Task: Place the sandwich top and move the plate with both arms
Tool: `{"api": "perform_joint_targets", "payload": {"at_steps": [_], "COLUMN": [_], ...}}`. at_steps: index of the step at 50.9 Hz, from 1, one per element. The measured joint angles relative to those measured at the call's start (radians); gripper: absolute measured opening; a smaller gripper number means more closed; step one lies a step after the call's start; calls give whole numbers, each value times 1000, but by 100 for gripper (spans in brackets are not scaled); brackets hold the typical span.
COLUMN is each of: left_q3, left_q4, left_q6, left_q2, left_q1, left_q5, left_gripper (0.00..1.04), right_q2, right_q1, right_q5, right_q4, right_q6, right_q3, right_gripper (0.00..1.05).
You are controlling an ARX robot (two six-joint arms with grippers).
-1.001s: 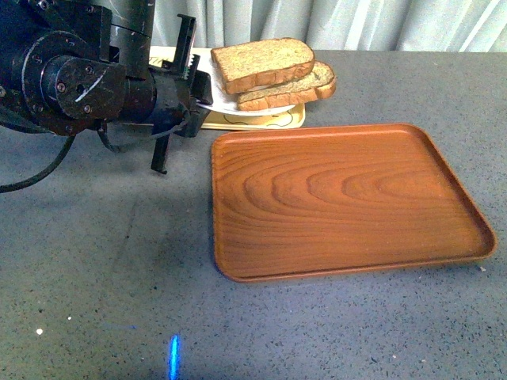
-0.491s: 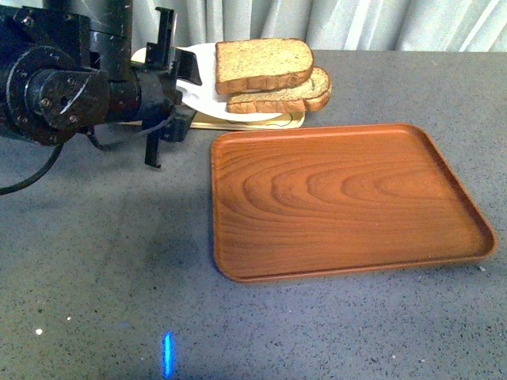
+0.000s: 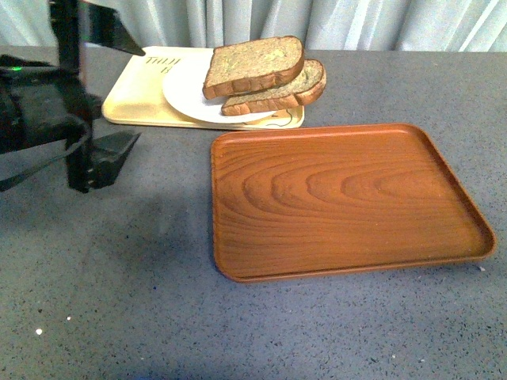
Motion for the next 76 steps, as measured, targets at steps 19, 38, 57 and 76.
{"api": "perform_joint_targets", "payload": {"at_steps": [19, 38, 57, 76], "left_q3": [-542, -763, -754, -749], "left_q4": [5, 80, -394, -624], "left_q6": [356, 1292, 1429, 1433], "left_q2": [-452, -1064, -1550, -1750], "left_q1": [232, 363, 203, 200], "left_q5": [169, -31, -187, -189], "left_gripper": [96, 36, 2, 2], "right_q2": [0, -1, -1, -1], "right_q1": [0, -1, -1, -1], "right_q5": [0, 0, 0, 0], "right_q4": [0, -2, -2, -2], "right_q6": [0, 0, 0, 0], "right_q3": [0, 0, 0, 0], "right_gripper": [96, 96, 96, 96]}}
